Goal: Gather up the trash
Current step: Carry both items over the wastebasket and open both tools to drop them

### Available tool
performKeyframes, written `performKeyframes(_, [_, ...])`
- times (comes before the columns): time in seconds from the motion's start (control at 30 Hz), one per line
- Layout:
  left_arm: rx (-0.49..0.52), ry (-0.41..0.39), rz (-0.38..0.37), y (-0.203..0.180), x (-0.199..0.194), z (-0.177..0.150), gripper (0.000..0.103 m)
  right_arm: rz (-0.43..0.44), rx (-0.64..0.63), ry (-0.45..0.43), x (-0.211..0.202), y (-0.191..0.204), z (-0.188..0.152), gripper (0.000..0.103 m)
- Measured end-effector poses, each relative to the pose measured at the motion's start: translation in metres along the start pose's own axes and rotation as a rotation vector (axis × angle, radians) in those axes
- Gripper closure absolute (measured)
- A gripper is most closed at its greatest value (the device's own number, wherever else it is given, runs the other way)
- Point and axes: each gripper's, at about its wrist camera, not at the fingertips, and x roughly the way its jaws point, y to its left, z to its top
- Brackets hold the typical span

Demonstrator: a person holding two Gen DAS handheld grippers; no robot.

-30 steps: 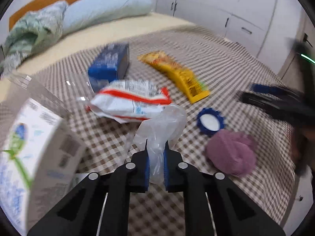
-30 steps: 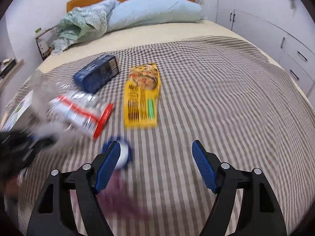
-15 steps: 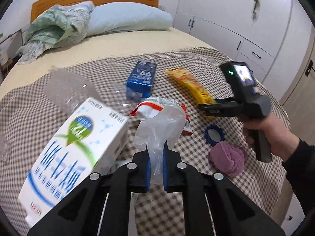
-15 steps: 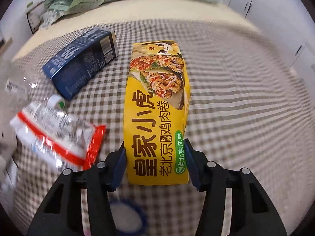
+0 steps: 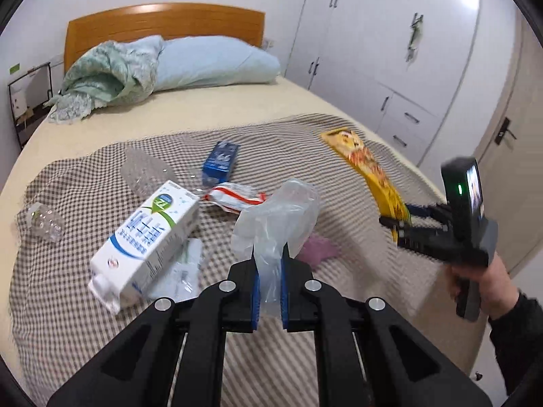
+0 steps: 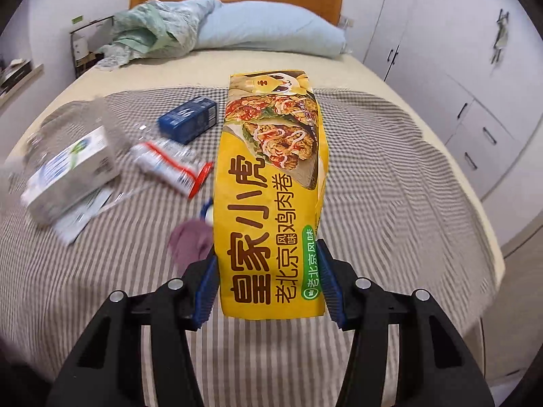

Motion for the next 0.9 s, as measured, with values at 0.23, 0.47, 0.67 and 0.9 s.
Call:
performKeyframes(0.23, [0.054, 0.012, -0.069, -0.075, -0.05, -0.047, 0.097, 0.008, -0.022, 0.003, -0.065, -0.01, -0.116, 0.051])
performKeyframes(0.47, [0.089, 0.117, -0.179, -0.147, -0.041, -0.115, 0.097, 0.019, 0.091, 0.112, -0.078, -0.025, -0.243, 0.051])
performKeyframes(0.67, [0.055, 0.321, -0.286, -0.19, 0.006, -0.186, 0.097, 0.044, 0.199, 0.287, -0.048, -0.017, -0.365, 0.05])
performKeyframes(0.9, [-0.049, 0.562, -0.305, -0.228, 0.077, -0.267, 0.097, 0.105, 0.251, 0.525, 0.008, 0.014, -0.475, 0.05])
